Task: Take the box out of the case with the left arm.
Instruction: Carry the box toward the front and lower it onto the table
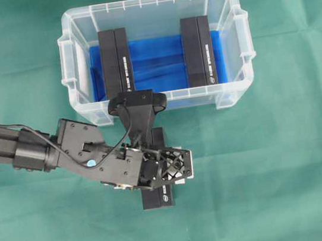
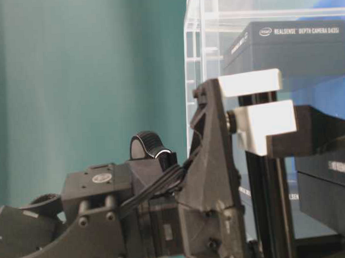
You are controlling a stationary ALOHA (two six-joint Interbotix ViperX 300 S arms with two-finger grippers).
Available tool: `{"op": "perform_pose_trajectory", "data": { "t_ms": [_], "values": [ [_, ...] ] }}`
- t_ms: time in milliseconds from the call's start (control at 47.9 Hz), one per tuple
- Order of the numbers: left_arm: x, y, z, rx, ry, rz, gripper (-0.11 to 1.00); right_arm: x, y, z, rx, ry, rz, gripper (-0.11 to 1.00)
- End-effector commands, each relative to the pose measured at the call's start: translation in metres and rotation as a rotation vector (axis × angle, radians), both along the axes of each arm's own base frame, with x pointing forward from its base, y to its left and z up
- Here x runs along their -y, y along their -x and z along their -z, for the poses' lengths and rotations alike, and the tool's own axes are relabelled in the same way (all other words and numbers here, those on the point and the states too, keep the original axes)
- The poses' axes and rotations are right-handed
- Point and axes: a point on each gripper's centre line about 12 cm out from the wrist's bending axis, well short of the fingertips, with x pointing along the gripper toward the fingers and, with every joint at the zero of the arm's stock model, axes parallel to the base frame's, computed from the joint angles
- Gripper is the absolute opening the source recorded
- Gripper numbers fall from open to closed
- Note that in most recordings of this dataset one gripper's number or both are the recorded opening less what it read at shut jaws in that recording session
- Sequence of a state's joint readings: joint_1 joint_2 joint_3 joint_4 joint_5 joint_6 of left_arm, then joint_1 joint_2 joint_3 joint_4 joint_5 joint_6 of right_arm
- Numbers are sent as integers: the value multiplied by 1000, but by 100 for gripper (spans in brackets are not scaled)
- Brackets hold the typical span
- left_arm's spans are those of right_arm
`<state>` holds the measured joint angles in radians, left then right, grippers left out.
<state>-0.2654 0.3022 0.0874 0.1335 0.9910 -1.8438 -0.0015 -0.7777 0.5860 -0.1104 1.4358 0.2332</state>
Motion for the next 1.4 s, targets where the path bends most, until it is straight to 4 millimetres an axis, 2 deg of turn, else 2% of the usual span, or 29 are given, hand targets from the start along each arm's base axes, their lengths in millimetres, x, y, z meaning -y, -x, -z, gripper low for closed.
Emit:
{"op": "perform_pose_trajectory", "data": {
  "t_ms": [0,376,480,522,856,1148,1378],
  "values": [
    [-1,-3,-16,43,11,-12,62,0,-2,-4,14,3,2,2],
    [0,-6,-18,71,32,-43,63,1,-2,-4,15,3,3,2],
    [2,-6,-19,70,26,-10,84,1,-2,-4,14,3,3,2],
    [3,-6,-19,71,23,8,89,1,-2,-4,14,3,2,2],
    [3,-4,-25,73,33,14,87,1,-2,-4,14,6,2,2],
    [-1,3,-56,101,35,12,87,1,-2,-4,15,4,3,2],
    [-2,1,-84,124,29,28,87,1,-2,-4,15,5,0,2]
  ]
}}
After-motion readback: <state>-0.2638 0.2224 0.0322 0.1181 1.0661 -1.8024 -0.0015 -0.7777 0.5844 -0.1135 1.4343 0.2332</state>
